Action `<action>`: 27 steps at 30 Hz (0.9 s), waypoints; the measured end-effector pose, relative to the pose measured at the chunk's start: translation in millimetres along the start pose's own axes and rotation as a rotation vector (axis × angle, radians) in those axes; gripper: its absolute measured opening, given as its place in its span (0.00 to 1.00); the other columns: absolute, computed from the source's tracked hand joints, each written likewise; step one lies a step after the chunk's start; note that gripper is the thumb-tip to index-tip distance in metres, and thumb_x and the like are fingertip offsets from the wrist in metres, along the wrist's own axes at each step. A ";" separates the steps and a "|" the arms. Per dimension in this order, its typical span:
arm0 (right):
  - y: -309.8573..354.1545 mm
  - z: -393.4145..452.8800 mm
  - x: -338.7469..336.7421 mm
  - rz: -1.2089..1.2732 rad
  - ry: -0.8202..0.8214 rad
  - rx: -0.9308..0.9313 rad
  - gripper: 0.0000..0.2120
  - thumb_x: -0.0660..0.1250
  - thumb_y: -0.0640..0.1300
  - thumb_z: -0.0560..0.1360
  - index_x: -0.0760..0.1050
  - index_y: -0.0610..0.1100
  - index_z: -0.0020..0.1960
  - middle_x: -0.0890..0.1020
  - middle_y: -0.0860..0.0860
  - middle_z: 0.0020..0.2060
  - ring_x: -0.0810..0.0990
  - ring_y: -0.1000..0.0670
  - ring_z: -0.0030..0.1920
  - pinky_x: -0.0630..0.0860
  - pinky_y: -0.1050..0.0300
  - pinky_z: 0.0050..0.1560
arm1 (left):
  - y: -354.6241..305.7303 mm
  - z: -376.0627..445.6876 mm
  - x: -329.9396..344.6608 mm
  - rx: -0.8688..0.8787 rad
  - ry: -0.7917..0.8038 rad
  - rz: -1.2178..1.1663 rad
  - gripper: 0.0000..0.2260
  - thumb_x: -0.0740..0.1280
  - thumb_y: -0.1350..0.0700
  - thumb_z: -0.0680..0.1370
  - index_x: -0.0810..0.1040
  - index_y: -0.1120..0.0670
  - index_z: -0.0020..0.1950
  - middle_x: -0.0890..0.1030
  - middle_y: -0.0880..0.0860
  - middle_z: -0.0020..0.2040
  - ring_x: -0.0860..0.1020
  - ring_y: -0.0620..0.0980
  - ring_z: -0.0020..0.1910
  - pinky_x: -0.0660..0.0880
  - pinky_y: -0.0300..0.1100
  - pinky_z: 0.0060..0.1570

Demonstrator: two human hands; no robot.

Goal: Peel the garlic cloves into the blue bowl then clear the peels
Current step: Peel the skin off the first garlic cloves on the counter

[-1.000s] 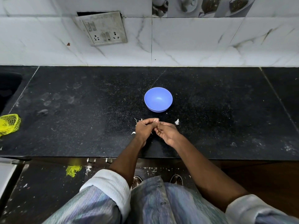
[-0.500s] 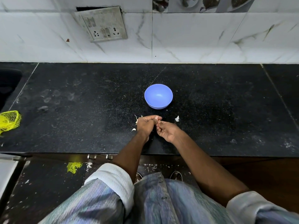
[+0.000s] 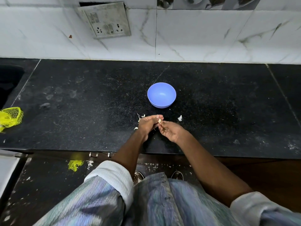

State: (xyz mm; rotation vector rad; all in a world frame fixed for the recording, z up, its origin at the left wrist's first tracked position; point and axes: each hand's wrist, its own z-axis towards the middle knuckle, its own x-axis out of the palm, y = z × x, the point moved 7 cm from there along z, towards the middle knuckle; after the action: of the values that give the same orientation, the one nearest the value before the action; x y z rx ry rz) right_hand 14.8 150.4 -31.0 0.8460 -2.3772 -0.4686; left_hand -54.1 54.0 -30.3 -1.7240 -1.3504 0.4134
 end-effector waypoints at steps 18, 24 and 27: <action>25.5 -6.2 -24.3 -0.385 -0.297 -0.377 0.08 0.76 0.32 0.72 0.85 0.39 0.51 0.88 0.45 0.41 0.85 0.51 0.41 0.82 0.61 0.44 | 16.6 5.8 -15.9 0.029 -0.166 -0.060 0.10 0.63 0.63 0.86 0.83 0.60 0.62 0.86 0.56 0.50 0.84 0.46 0.44 0.81 0.33 0.44; 47.4 -7.1 -37.8 -0.589 -0.581 -0.547 0.10 0.76 0.37 0.72 0.86 0.45 0.52 0.87 0.51 0.41 0.86 0.52 0.43 0.85 0.51 0.52 | 12.7 7.2 -6.2 0.059 -0.087 0.019 0.11 0.62 0.64 0.86 0.80 0.59 0.65 0.86 0.55 0.52 0.83 0.42 0.41 0.78 0.31 0.40; 51.7 -12.8 -37.5 -0.677 -0.661 -0.602 0.05 0.75 0.40 0.73 0.87 0.48 0.44 0.87 0.54 0.37 0.86 0.52 0.40 0.85 0.49 0.48 | 12.2 7.5 -5.1 0.083 -0.081 0.077 0.10 0.65 0.65 0.84 0.82 0.59 0.63 0.86 0.56 0.51 0.83 0.42 0.41 0.77 0.31 0.40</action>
State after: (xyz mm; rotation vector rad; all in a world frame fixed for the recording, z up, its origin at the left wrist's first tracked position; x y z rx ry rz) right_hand 22.8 211.7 -10.4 1.3138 -2.1723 -1.8655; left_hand -53.7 52.4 -45.4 -1.7108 -1.3083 0.5805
